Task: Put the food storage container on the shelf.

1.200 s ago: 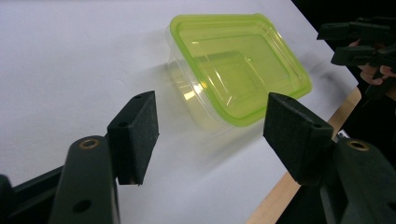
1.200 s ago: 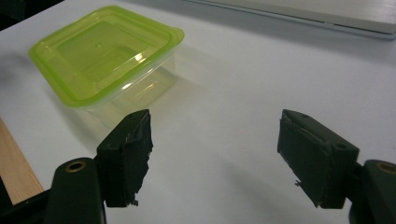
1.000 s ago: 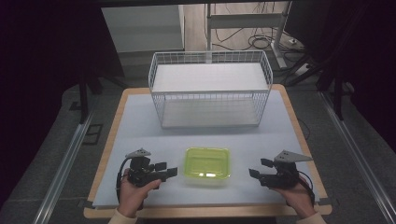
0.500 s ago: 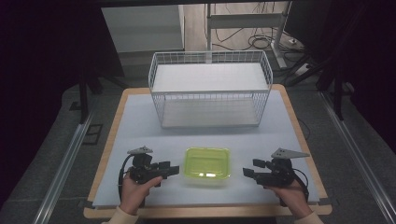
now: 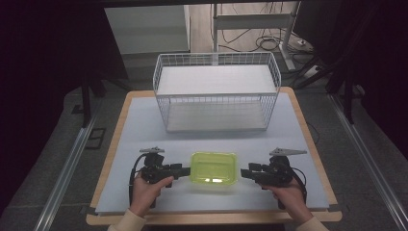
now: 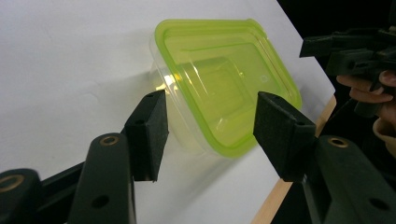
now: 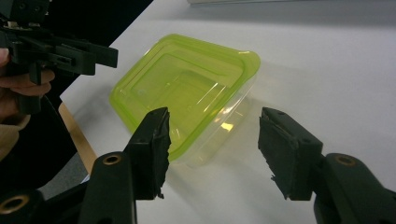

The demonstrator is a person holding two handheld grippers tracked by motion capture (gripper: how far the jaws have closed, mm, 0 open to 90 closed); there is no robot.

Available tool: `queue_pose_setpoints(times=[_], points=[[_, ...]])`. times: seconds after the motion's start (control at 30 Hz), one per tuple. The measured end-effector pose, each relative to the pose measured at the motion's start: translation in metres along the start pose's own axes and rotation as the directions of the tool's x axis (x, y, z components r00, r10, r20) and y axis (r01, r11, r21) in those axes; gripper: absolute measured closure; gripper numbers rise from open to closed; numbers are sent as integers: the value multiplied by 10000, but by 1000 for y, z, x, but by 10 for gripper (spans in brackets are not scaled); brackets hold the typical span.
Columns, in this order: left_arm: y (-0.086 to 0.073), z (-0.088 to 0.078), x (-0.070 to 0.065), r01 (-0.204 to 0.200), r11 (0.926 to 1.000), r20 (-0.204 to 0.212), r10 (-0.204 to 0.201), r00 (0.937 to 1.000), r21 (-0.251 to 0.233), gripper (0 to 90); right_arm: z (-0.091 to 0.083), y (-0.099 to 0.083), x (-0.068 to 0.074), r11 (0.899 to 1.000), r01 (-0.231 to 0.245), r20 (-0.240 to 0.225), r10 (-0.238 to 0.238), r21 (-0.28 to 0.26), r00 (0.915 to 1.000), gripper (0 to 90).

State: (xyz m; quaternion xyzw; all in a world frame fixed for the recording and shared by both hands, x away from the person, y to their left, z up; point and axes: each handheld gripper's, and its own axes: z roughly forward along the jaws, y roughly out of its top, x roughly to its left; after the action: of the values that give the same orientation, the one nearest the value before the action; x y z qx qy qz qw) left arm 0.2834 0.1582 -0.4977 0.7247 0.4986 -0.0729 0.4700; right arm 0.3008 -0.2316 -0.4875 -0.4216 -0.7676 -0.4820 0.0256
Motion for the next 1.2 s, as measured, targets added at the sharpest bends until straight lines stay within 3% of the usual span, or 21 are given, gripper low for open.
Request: queue_pose_setpoints(times=[0.27, 0.3, 0.47, 0.73, 0.83, 1.2], points=[[5, 10, 5, 102, 9996, 232, -108, 9997, 272, 460, 12, 2, -10, 9966, -755, -370, 767, 325, 9964, 473], [6, 13, 7, 256, 9993, 331, -265, 9991, 287, 460, 16, 3, -13, 9939, -1034, -489, 1051, 375, 9933, 481], [10, 18, 12, 543, 9979, 478, -559, 9973, 344, 474, 23, 6, -15, 9878, -1489, -767, 1521, 466, 9854, 512], [11, 26, 20, 880, 9947, 621, -913, 9939, 540, 522, 30, 7, -19, 9852, -1585, -680, 1629, 646, 9843, 574], [9, 28, 24, 1043, 9927, 852, -1092, 9904, 599, 558, 32, 7, -23, 9812, -1790, -720, 1840, 717, 9803, 599], [7, 31, 27, 1237, 9896, 905, -1302, 9874, 735, 666, 41, 3, -25, 9701, -2175, -1288, 2306, 1078, 9645, 672]])
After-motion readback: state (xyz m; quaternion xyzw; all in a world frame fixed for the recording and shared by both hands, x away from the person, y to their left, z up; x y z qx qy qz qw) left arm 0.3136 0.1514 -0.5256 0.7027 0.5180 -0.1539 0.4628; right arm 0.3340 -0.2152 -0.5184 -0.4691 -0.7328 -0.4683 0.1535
